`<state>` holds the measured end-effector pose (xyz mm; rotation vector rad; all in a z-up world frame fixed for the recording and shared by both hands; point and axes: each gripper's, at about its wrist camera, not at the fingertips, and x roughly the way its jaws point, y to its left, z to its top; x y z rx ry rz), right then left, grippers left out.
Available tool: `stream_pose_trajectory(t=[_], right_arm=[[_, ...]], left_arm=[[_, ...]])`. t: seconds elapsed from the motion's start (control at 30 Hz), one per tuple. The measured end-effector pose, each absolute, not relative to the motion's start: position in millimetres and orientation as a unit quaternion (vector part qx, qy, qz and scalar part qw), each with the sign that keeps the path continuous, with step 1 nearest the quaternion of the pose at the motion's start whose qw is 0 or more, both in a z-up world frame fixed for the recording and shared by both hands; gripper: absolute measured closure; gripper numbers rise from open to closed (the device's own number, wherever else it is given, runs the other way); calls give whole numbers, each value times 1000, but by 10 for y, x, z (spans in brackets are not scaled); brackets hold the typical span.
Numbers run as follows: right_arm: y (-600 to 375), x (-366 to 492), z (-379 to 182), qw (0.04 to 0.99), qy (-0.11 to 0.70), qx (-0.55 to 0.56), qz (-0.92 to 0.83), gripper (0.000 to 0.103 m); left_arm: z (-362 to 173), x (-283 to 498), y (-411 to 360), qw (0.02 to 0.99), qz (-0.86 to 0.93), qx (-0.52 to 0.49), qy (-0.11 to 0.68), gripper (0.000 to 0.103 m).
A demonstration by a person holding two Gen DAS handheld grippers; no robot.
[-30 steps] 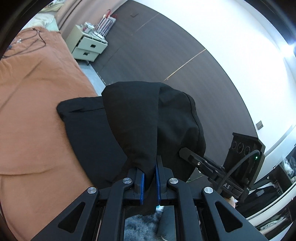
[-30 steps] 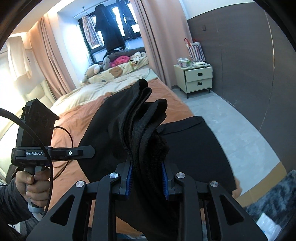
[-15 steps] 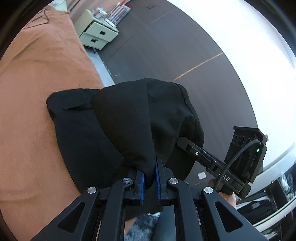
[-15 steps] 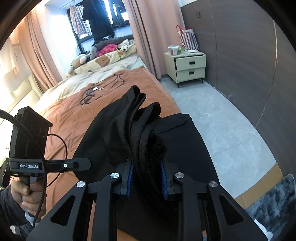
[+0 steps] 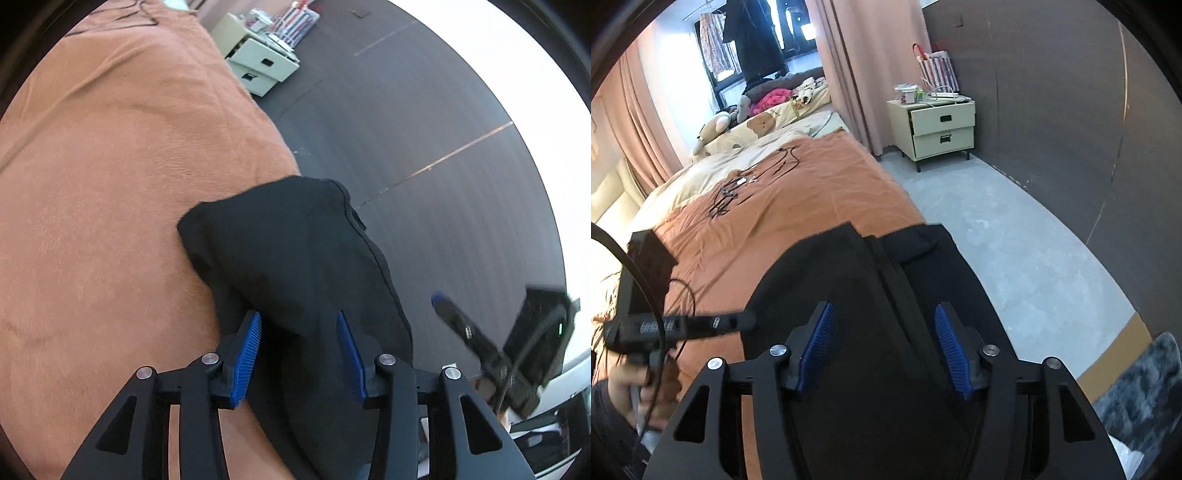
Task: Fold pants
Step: 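Lower the folded pants onto the duvet and open both grippers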
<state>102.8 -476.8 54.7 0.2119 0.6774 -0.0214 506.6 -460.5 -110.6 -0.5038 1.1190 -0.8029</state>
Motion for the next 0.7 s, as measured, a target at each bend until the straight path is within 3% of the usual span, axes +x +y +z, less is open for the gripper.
stream_pose_trajectory(t=[0.1,0.23,0.33,0.7], right_arm=[[-4714,809,493,936,332,119,-2,48],[-4737,612,384,933,337,125,9,61],[-4789,566,296,930,346,124,4,62],[-5005,303,275,910,382,151,-52,61]], left_arm=[[-1175,5167,-4608,744,-356,-235,514,59],[-1149,5286,-4646,751,-353,-231,508,61],[-1072,5426,-4774,756,-355,-215,507,69],[-864,5466,-4693,792,-329,-158,489,68]])
